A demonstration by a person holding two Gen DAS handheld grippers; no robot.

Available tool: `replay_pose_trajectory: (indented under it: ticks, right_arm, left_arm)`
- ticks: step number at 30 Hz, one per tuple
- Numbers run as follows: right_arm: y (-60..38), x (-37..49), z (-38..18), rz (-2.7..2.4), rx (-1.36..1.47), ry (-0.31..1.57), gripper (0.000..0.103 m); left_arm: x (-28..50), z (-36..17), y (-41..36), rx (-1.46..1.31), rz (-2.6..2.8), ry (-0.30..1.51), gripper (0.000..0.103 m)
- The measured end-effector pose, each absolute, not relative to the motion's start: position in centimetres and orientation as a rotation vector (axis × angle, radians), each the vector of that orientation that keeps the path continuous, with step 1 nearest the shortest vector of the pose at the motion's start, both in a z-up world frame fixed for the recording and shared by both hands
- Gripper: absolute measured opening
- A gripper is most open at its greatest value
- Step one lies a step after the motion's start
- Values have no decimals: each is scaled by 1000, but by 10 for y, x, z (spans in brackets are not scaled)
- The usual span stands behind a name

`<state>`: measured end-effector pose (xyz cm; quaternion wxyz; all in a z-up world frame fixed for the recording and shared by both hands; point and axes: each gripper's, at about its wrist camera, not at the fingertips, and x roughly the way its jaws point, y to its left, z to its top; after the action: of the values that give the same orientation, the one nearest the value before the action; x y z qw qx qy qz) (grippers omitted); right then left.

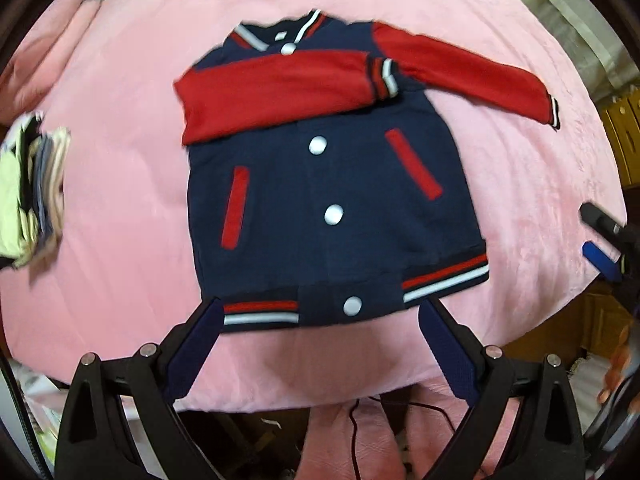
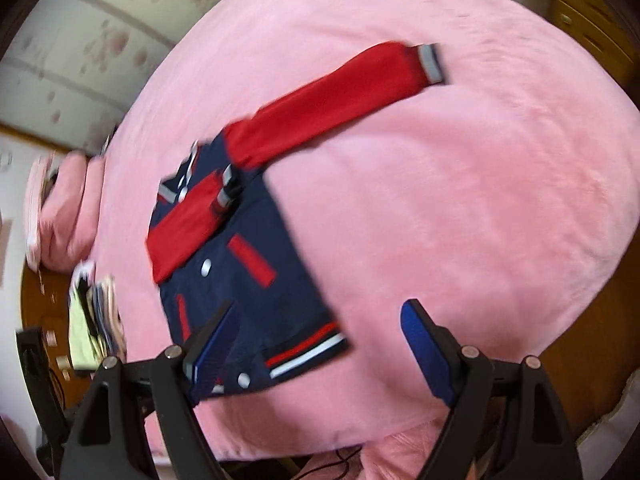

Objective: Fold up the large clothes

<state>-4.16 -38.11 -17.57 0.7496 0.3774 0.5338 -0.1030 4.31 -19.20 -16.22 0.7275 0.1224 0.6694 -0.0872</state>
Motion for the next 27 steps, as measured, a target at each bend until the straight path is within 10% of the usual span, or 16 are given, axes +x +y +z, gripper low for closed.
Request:
replay_pose_trajectory:
  ticks: [18, 24, 27]
  right_arm:
    - [-589, 38, -282, -335, 1412, 1003, 70]
    - [-602, 72, -311, -346, 1475, 1042, 46]
    - [-598, 86, -314, -357, 1431, 1098, 17]
  left_arm:
    - [92, -178, -268, 80, 92, 1648, 97]
    - [94, -183, -257, 85, 152, 1676, 97]
    - [100, -180, -246, 26, 179, 1669, 97]
